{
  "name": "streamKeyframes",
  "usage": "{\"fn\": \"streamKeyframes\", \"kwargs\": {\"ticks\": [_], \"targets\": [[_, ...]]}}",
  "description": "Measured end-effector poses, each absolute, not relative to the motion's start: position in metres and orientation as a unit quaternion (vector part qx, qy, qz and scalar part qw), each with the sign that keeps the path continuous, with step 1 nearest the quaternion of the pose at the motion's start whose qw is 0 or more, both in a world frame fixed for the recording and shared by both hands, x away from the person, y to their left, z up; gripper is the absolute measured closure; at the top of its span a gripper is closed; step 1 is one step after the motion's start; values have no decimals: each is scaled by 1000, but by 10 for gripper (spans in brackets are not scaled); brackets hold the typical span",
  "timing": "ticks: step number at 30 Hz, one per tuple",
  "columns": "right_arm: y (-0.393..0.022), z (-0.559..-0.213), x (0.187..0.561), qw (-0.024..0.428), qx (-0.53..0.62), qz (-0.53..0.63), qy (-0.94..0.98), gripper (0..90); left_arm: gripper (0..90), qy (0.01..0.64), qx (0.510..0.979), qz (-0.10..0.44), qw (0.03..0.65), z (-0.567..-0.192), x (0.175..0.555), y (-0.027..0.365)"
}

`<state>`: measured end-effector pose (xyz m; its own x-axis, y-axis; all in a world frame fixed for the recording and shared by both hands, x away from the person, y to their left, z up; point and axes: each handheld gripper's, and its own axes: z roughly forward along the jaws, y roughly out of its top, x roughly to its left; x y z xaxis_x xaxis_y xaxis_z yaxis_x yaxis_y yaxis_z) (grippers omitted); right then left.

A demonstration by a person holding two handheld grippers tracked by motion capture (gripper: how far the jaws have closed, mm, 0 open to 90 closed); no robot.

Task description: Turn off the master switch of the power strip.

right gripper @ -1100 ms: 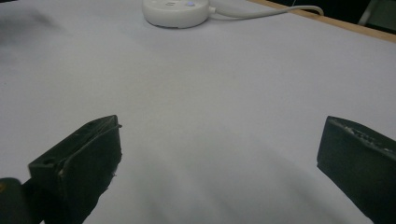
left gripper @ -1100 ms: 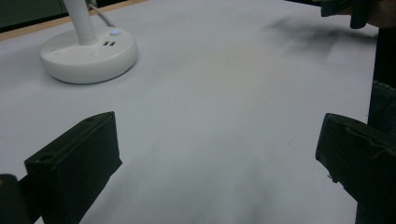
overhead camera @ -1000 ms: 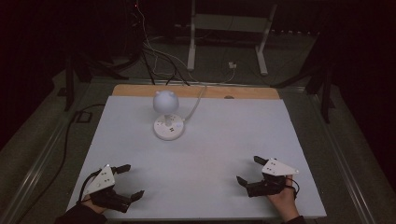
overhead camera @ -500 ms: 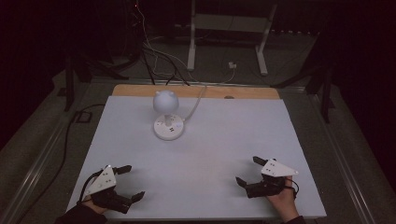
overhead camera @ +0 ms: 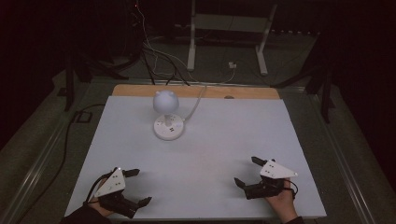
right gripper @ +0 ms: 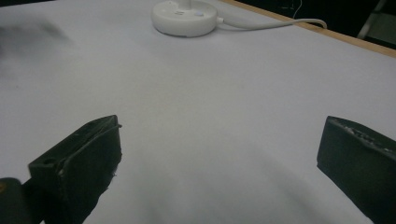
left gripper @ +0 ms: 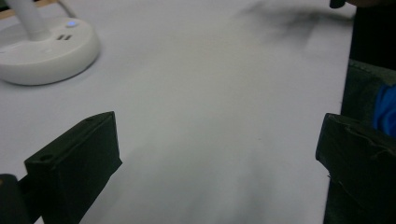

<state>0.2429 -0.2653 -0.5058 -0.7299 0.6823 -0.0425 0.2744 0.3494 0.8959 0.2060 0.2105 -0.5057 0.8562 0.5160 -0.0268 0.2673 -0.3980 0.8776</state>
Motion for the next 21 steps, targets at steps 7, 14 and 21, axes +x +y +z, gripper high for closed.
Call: {"fn": "streamKeyframes", "kwargs": {"ticks": [7,14,21], "targets": [[-265,-505,242,210,298,488,793,0,3,222,835,111,491,-501,209,202],[-267,-502,241,218,299,494,786,0,3,210,838,102,493,-492,215,194],[-266,-501,240,216,297,497,786,0,3,200,844,98,487,-483,223,186]]}}
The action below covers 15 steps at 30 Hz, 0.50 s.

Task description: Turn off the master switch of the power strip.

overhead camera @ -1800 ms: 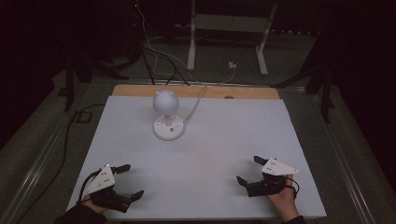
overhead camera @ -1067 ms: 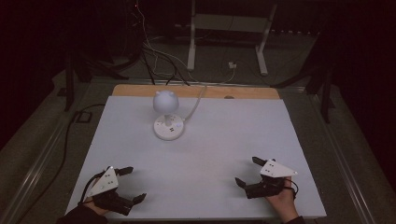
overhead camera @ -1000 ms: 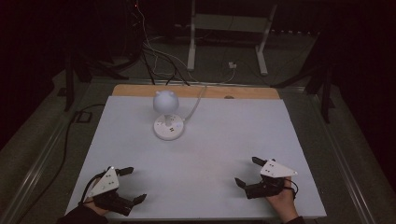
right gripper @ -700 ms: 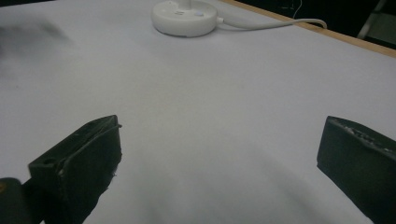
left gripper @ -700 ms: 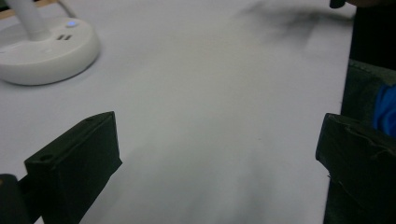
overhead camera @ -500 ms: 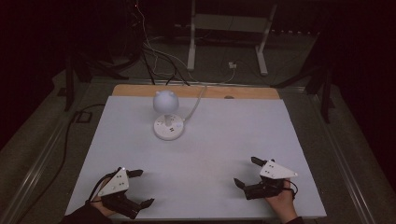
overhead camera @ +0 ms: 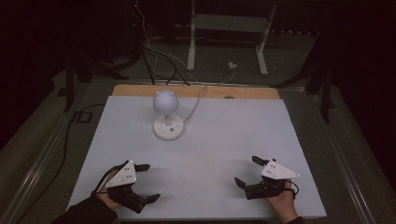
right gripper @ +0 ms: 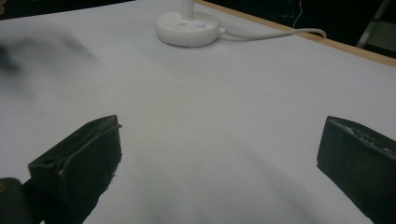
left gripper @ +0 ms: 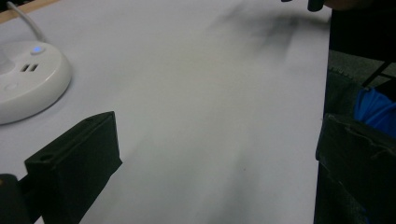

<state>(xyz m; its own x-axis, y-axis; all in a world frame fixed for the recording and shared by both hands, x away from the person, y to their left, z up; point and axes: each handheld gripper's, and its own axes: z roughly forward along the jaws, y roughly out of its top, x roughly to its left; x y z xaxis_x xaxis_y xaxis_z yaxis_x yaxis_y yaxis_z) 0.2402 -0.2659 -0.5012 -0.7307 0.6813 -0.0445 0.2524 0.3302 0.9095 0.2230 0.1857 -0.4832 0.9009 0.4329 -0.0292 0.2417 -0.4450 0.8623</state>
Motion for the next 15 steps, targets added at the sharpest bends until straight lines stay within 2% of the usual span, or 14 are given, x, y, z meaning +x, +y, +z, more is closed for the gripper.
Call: {"fn": "streamKeyframes", "kwargs": {"ticks": [15], "targets": [[-267,-500,239,214,296,505,782,0,3,188,843,80,498,-468,240,169]]}}
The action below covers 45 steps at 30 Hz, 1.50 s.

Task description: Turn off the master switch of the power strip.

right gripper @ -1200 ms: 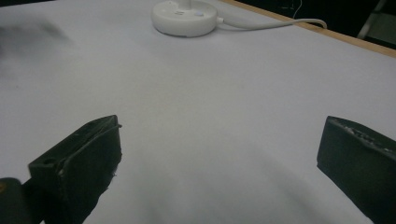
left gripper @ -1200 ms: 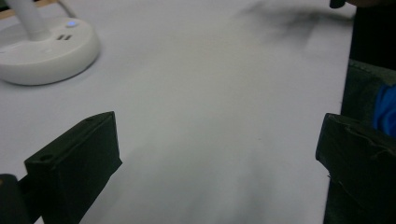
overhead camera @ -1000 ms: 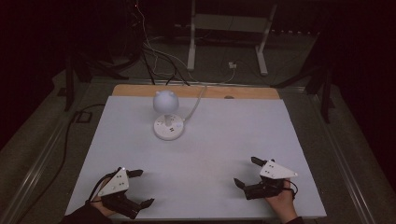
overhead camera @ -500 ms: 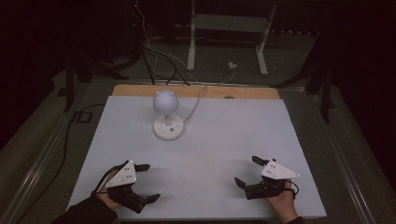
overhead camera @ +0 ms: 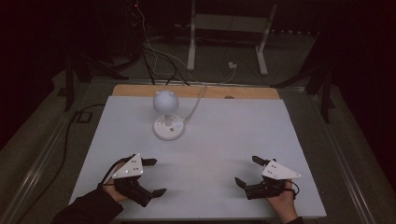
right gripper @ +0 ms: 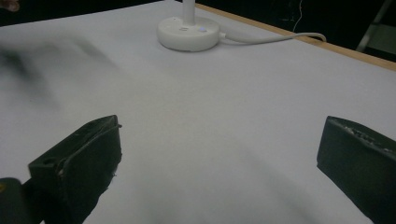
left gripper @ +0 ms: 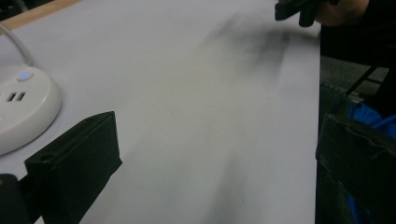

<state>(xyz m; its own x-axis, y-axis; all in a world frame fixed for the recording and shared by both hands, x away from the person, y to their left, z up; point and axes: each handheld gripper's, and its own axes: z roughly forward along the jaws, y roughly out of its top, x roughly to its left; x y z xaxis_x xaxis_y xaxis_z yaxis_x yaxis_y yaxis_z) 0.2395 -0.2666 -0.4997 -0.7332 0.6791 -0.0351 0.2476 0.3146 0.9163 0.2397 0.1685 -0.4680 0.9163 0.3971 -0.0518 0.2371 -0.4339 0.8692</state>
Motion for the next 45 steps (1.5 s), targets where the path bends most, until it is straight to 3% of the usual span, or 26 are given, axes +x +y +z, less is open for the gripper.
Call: {"fn": "streamKeyframes", "kwargs": {"ticks": [20,45], "targets": [[-267,-499,239,212,296,508,781,0,4,206,835,86,502,-451,271,151],[-267,-500,240,207,297,511,780,0,4,267,814,159,491,-446,307,116]]}}
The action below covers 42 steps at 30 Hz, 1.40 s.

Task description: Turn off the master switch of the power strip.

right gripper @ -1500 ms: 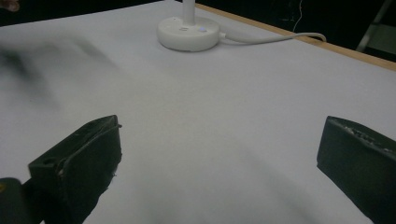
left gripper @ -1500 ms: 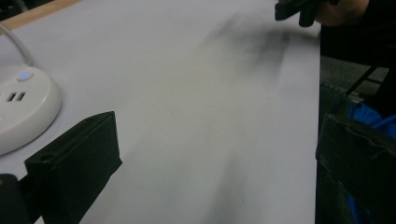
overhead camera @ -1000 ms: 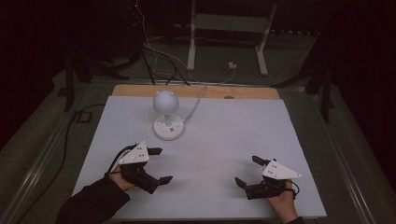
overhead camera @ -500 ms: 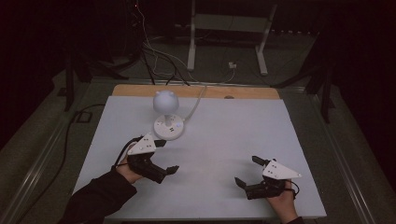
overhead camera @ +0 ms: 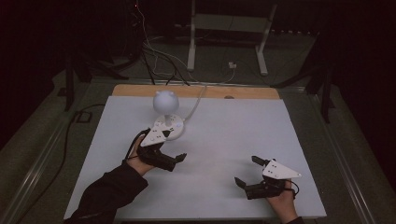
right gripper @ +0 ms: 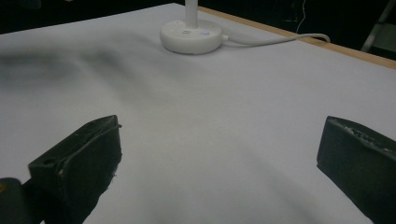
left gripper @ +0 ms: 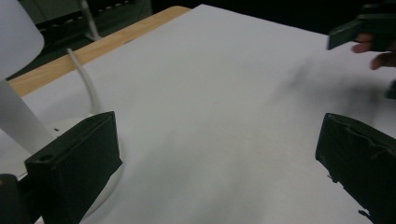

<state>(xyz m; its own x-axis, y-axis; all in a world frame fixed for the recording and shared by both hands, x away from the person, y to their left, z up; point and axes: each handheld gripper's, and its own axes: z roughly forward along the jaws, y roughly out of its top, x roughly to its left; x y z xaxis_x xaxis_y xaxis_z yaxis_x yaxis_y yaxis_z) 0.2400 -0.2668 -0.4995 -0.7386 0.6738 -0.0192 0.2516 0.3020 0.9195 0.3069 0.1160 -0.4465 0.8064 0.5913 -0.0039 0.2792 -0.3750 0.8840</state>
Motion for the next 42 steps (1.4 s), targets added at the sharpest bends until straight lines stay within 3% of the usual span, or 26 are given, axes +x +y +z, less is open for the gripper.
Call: {"fn": "streamKeyframes", "kwargs": {"ticks": [11,27,36,42], "targets": [[-267,-499,240,203,299,513,779,0,4,301,802,167,489,-455,324,103],[-269,-500,241,199,300,515,778,0,4,357,787,219,452,-474,341,83],[-269,-500,241,199,299,516,778,0,187,366,782,265,430,-485,349,78],[-269,-500,240,196,297,516,779,0,453,373,778,292,413,-490,356,77]]}}
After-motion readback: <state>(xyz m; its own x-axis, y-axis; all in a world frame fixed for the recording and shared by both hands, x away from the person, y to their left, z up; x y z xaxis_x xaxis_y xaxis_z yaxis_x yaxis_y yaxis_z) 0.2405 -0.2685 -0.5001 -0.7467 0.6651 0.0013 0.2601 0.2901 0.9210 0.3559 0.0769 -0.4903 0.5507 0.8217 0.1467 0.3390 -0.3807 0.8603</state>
